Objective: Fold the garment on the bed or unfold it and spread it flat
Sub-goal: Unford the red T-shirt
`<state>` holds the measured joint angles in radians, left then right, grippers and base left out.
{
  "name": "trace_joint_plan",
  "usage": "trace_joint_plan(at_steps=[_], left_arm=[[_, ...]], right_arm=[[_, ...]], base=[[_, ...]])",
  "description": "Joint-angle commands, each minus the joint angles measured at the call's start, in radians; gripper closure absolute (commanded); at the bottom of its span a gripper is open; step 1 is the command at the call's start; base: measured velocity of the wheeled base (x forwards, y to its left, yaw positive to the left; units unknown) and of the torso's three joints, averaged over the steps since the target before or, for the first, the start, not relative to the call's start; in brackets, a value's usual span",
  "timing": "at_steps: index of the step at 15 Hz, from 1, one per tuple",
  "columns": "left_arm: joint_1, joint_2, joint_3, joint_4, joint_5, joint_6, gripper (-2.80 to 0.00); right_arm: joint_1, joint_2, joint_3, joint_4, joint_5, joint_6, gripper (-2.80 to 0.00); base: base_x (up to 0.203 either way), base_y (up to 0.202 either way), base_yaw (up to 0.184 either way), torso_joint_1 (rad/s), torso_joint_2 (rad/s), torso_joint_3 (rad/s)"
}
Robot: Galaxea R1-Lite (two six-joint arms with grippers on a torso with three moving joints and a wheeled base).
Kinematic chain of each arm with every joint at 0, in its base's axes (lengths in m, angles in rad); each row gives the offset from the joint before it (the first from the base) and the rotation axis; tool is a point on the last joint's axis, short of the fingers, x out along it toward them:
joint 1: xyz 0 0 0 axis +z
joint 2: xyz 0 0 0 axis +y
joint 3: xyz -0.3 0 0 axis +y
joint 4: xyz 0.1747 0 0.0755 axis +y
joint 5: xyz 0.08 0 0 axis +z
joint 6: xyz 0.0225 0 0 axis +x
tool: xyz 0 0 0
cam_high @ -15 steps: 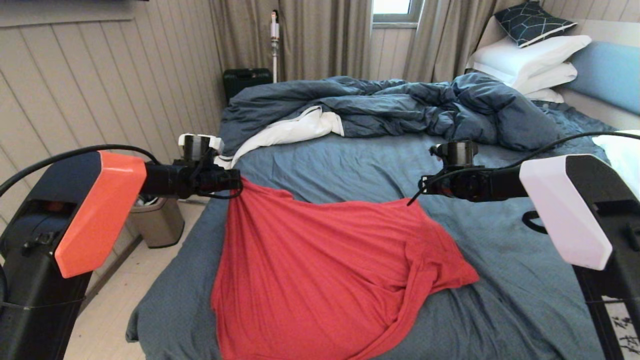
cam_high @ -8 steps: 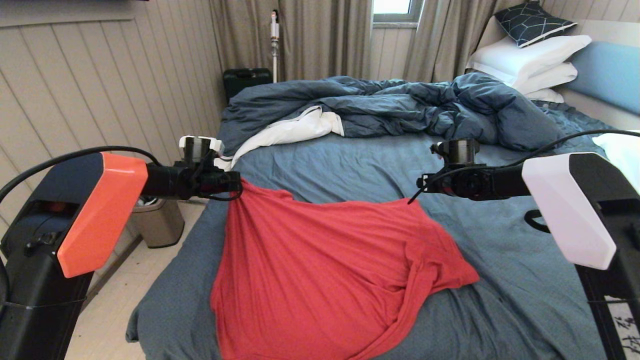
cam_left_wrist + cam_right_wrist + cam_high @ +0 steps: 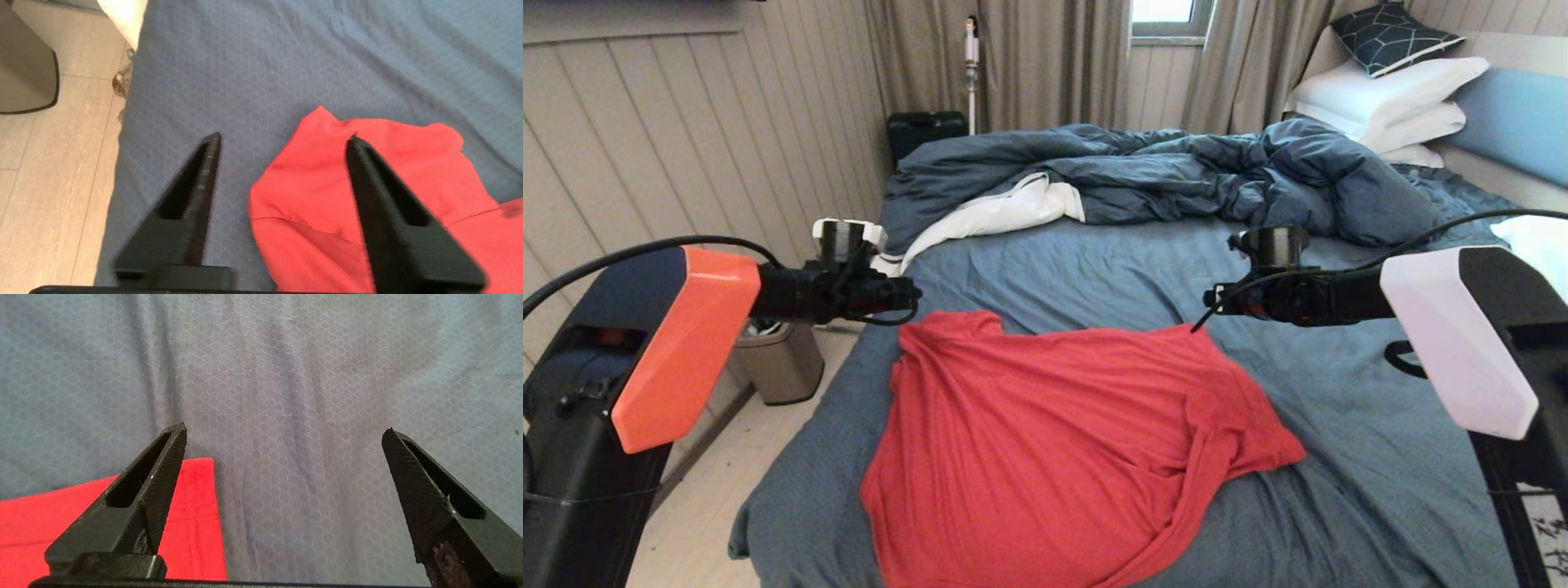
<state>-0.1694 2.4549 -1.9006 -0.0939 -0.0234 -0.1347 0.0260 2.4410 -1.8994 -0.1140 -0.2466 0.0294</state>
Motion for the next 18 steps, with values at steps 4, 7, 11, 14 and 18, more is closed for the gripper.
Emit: trace_joint_plan(at_steps=[4,7,11,14,18], left_arm=[[0.002,-0.164,0.048,0.094,0.005,-0.083,-2.80],[0.006,-0.379,0.222,0.182,0.002,-0.151,0.00],[0.017,-0.655,0.545,0.221,-0.007,-0.194,0.00],[0.031,-0.758,0.731,0.224,-0.049,-0.261,0.00],[0.031,-0.843,0.801,0.221,-0.079,-0.273,0.00]], right_arm=[[0.015,-0.165,0.143,0.016,0.010,0.027,-2.80],[0.047,-0.322,0.294,0.050,0.044,0.052,-2.80],[0.095,-0.509,0.497,0.098,0.095,0.099,-2.80],[0.124,-0.625,0.626,0.160,0.148,0.150,-2.80],[0.126,-0.712,0.622,0.386,0.276,0.182,-2.80]], base=[[0.000,0.000,0.000,0.000,0.00,0.000],[0.000,0.000,0.000,0.000,0.00,0.000],[0.000,0.000,0.000,0.000,0.00,0.000],[0.000,0.000,0.000,0.000,0.00,0.000],[0.000,0.000,0.000,0.000,0.00,0.000]])
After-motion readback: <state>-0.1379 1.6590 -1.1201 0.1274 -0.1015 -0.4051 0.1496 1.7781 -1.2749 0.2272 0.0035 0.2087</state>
